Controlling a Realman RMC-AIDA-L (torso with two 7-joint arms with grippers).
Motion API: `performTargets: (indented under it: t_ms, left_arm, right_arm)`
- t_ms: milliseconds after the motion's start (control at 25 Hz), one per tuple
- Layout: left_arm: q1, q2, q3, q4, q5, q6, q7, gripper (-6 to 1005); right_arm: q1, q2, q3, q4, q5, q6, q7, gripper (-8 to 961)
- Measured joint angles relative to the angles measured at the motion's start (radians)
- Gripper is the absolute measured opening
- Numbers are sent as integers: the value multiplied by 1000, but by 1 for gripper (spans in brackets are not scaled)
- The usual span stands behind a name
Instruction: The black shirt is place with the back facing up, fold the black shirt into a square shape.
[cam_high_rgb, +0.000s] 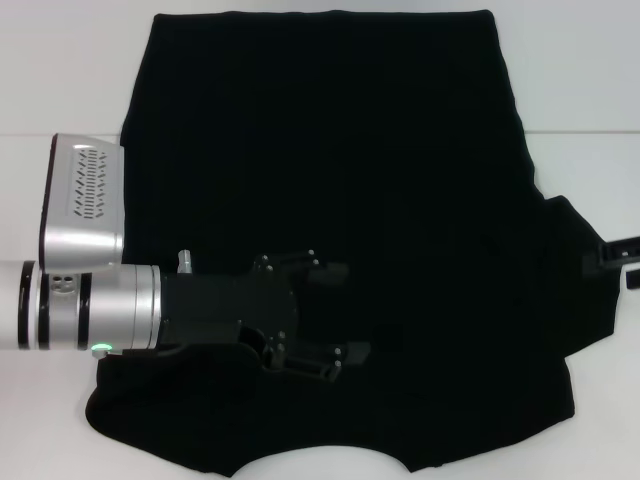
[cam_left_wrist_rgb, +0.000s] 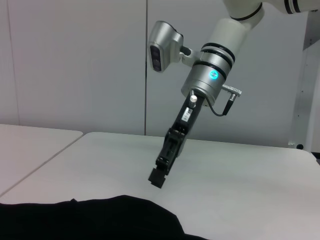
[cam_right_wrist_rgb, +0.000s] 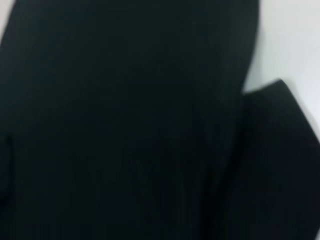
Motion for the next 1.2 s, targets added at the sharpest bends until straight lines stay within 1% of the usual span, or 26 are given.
performTargets:
  t_ms: [240, 760, 1000, 1200]
  left_arm:
    - [-2, 0, 2, -4, 0, -13, 1, 949]
    - [-6, -8, 1, -7, 0, -38, -1, 948]
    - [-10, -9, 1, -6, 0, -48, -3, 949]
    - [-12, -10, 2, -4, 0, -49, -3, 948]
  right_arm:
    - [5, 1, -7, 4, -48, 7, 6, 888]
    - [8, 28, -19, 11, -93, 44, 9, 885]
    - [7, 32, -19, 12, -106, 54, 13, 884]
    - [7, 40, -19, 24, -106, 77, 11, 882]
